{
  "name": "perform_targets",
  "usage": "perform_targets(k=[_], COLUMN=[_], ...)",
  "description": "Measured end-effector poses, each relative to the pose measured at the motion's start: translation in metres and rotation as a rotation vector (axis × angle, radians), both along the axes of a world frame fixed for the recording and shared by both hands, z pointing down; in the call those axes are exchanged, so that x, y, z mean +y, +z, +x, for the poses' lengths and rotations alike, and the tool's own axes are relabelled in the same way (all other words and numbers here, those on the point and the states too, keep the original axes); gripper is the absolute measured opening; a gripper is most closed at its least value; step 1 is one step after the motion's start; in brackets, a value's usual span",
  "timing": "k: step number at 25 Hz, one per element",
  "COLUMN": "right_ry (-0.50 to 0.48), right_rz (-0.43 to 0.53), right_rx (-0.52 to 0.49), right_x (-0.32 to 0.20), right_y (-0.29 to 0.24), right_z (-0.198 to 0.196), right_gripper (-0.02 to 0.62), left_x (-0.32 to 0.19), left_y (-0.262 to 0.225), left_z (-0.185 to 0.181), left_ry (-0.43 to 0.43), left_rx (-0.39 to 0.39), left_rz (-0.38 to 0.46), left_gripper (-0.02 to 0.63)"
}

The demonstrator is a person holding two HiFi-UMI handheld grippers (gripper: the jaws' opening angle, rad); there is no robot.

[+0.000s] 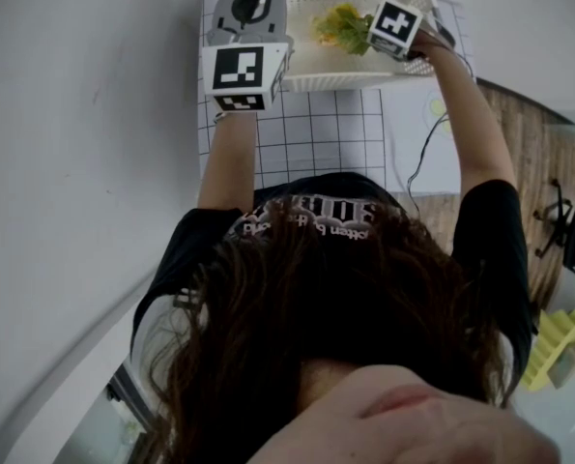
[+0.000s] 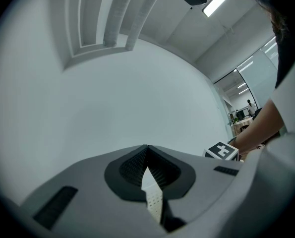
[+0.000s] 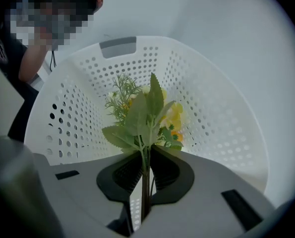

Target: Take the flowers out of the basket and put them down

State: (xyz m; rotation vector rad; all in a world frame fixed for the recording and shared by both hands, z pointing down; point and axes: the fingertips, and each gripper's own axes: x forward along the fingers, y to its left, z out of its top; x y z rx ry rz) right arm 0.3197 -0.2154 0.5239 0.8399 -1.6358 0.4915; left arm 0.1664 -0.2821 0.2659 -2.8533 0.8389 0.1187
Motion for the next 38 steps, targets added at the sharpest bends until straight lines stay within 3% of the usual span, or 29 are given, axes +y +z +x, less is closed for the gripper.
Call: perform_targets(k=[6,10,15,30,38], right_ry=[0.049,0.067,0.089,0.104,0.076], right_rz=[0.098,0.115,0.202,0.455,0.540], right_rx=[-0.068,-0.123,-0.116,-0.228,-0.262], right_x=[-0.009,-0.003,-0.011,-0.035,-0.053], right_y=[-0.019,-0.034,-0.057,-0.124,-0.150], right_z=[-0.008,-0.025,-0.026,-0.062,-0.090], right_gripper=[0.052,0.052,0.052,0.051,0.051], left_x=[0.002,0.003,0.004,0.001,-0.001], left_y=[-0.002,-0.005,-0.006,-0.015,-0.019], left_z=[-0.001,-0.004,-0.009,-0.048,-0.076], left_ry=[-0.003,-0.009,-0.020,-0.105,-0.164], left_rx=[-0.003,-0.004,-0.012,0.003,0.013], left_rz=[0.005,0.007,0.003,0.022,0.025], left_gripper=[0.002,0.002,0.002,0.002,0.002])
